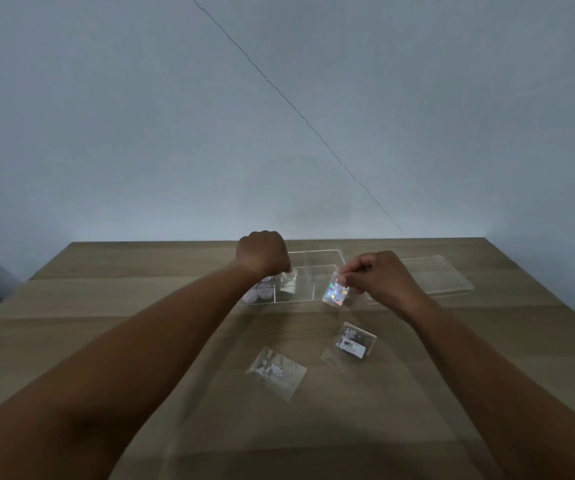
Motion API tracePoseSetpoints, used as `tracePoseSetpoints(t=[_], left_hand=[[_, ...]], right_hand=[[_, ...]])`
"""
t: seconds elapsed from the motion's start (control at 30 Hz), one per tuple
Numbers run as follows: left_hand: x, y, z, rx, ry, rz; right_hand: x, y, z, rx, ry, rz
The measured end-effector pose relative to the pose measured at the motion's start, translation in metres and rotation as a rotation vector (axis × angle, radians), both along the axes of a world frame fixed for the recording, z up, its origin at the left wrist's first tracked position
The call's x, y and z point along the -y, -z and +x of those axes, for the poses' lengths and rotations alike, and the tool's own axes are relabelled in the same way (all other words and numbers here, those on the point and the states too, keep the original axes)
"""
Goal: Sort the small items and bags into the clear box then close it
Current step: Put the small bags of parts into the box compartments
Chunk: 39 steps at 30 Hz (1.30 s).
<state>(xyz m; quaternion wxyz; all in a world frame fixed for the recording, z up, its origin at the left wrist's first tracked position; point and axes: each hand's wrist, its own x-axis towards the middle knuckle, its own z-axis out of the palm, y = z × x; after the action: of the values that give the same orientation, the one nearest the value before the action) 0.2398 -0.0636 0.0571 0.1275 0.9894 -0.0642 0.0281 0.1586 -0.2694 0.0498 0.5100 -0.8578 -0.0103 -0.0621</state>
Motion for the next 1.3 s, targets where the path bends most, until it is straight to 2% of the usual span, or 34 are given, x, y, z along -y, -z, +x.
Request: tracePoseSetpoints(t=[0.2,0.33,0.43,0.53,0.67,0.77,1.07,1.3], left_hand=[[-0.012,0.006,0.002,0.059,0.038,-0.174],[-0.034,0.003,0.004,0.125,-0.026,-0.317],[-0.056,0.009,0.006,0.081,-0.076,-0.357],[-0.070,0.018,0.002,0.038,-0.092,-0.406],[-0.074,0.020,-0.003,0.080,-0.153,-0.500],[-0.077,0.022,-0.003,0.022,-0.196,-0.517],[-0.084,0.022,0.001,-0.018,-0.223,-0.548],[-0.084,0.024,0.001,0.007,-0.222,-0.561]], right_hand=[[-0.003,-0.017,0.017,-0.022,-0.013,0.035],[-0.014,-0.026,0.033,-0.076,-0.043,0.048],[-0.031,-0.032,0.046,-0.091,-0.071,0.023],[-0.051,-0.036,0.060,-0.110,-0.111,-0.069],[-0.073,-0.032,0.078,-0.126,-0.153,-0.330],[-0.081,-0.025,0.086,-0.128,-0.186,-0.485],[-0.087,0.001,0.086,-0.081,-0.136,-0.654],[-0.081,0.008,0.085,0.049,-0.118,-0.629]])
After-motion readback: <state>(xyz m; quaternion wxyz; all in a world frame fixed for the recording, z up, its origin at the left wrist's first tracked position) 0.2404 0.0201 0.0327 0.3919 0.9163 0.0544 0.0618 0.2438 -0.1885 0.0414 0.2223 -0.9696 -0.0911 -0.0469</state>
